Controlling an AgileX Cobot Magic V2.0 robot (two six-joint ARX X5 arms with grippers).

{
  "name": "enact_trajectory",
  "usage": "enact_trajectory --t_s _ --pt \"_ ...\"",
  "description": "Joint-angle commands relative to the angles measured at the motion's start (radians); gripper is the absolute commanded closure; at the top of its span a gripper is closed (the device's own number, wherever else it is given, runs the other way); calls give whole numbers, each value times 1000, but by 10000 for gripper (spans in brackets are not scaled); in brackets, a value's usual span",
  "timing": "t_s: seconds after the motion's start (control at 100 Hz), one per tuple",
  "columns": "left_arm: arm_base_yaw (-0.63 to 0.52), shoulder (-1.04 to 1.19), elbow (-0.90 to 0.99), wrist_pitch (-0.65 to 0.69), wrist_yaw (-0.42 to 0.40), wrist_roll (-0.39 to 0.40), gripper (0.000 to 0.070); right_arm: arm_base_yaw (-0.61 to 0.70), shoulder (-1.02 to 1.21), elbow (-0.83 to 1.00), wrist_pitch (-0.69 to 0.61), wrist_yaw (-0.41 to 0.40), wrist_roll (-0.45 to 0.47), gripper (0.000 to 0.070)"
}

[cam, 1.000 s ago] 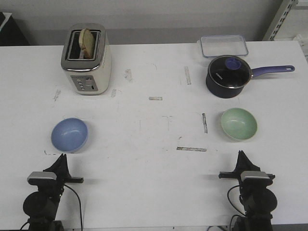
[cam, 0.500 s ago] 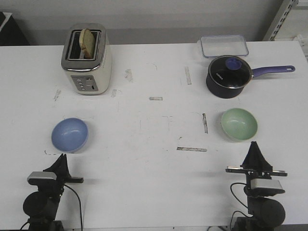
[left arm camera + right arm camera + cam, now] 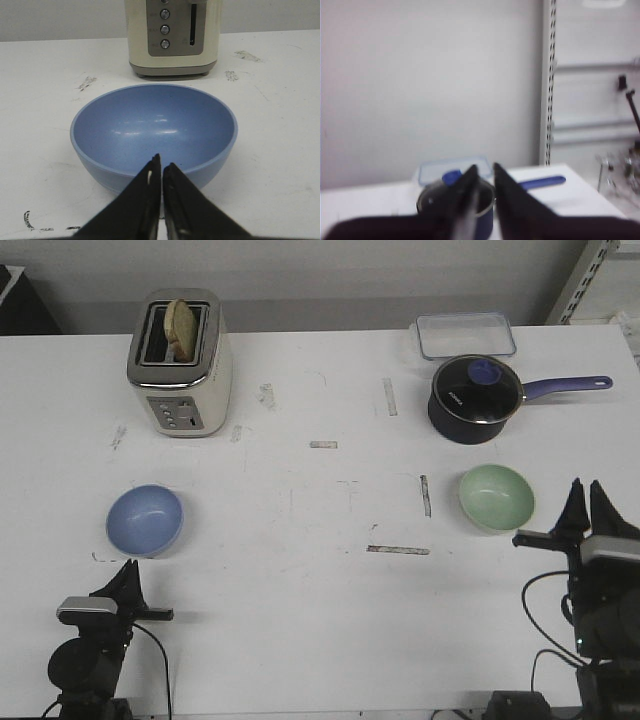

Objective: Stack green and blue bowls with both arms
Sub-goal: 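Reach the right gripper forward to the pale green bowl, then grasp the pale green bowl rim with the right gripper and lift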

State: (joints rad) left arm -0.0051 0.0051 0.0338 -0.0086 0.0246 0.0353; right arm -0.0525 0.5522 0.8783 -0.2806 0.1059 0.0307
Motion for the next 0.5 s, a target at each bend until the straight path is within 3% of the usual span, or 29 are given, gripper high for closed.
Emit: enact_trajectory --t_s 0.0,0.05,0.21,0.41,0.49 --pt "0 -2 -20 11 -11 0 698 -1 126 110 -117 -1 -40 323" --pt "0 -2 -20 11 -24 2 698 -7 205 174 -195 -1 -60 265" --pt "0 -2 -20 11 -37 1 698 -54 422 304 -375 -8 -95 203" --pt "0 -2 -20 10 -36 -2 698 -171 625 311 -483 -168 -185 201" --pt "0 -2 -20 10 -36 -2 698 -210 711 311 -505 -196 -216 201"
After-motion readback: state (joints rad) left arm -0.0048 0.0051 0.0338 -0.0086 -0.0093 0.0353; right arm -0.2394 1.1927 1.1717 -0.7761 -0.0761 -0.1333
